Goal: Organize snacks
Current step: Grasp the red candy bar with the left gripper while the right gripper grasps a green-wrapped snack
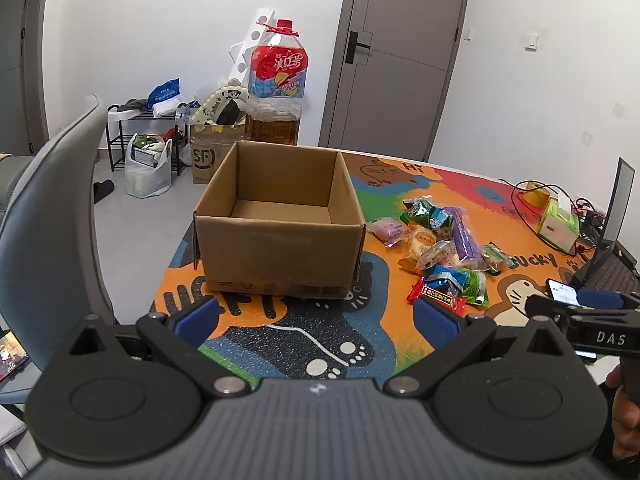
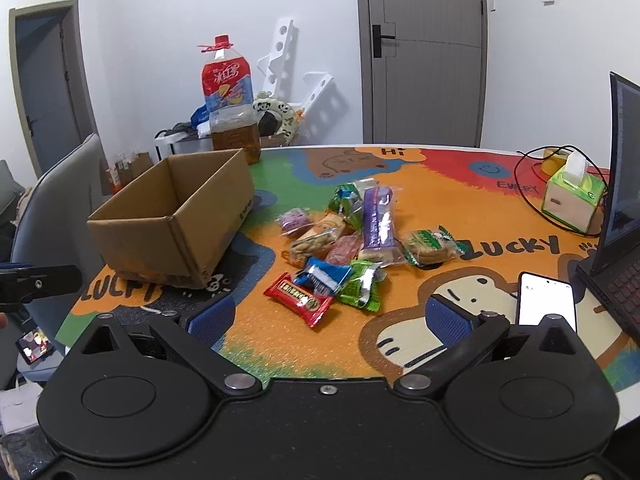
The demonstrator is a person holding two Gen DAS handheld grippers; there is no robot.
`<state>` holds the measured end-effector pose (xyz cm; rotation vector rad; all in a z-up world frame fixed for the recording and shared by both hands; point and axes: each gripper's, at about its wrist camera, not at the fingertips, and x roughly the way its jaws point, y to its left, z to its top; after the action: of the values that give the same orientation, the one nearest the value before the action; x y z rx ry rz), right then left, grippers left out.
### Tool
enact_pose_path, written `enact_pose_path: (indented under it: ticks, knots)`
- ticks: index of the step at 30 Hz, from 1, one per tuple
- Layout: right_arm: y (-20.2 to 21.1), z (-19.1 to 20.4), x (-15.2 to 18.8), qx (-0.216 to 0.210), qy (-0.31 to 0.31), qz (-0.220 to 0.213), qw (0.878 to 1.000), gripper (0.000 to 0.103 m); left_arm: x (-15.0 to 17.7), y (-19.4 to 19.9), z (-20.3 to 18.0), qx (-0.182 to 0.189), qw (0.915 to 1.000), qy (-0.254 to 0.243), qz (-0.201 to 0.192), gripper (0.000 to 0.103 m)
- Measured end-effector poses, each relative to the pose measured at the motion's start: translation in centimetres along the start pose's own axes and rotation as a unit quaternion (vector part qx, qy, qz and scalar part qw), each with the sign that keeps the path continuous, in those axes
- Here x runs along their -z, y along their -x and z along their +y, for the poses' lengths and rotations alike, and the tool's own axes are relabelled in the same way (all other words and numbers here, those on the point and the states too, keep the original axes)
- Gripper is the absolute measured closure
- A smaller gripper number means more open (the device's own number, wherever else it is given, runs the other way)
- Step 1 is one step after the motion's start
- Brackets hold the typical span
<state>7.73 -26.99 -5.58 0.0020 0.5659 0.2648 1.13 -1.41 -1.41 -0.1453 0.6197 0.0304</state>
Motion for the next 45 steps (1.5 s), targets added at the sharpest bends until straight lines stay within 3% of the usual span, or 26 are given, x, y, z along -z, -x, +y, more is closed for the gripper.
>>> enact_pose_path:
  ticks: [16, 21, 29, 36, 41, 45]
  knots:
    - [-4.1, -3.7, 1.1, -0.003, -0.043, 0.014, 0.999, 0.000, 0.2, -5.5, -2.2, 0.051, 0.9983, 0.020, 0.023, 0.003]
    - [-5.4, -4.1, 1.3, -0.017, -0.051, 0.012, 0.999, 0.001, 0.0, -7.3, -2.9, 0.066, 0.9973, 0.022, 0.026, 0.012]
    - [-8.4, -5.1, 1.4, -0.025, -0.083, 0.033, 0.996, 0.026, 0.4, -10.7, -4.5, 0.086, 0.9950, 0.022, 0.047, 0.029]
    - [-10.4, -5.5, 1.3, -0.019, -0.092, 0.033, 0.995, 0.030, 0.6, -12.9, -6.5, 0.091, 0.9947, -0.004, 0.048, 0.038]
    - [-12.1, -6.1, 1.1, -0.021, -0.107, 0.036, 0.993, 0.041, 0.4, -14.6, -7.9, 0.098, 0.9937, -0.008, 0.053, 0.040]
    - [-12.7, -6.1, 1.1, -0.031, -0.104, 0.029, 0.994, 0.042, 0.6, -15.8, -8.8, 0.099, 0.9930, -0.012, 0.063, 0.042]
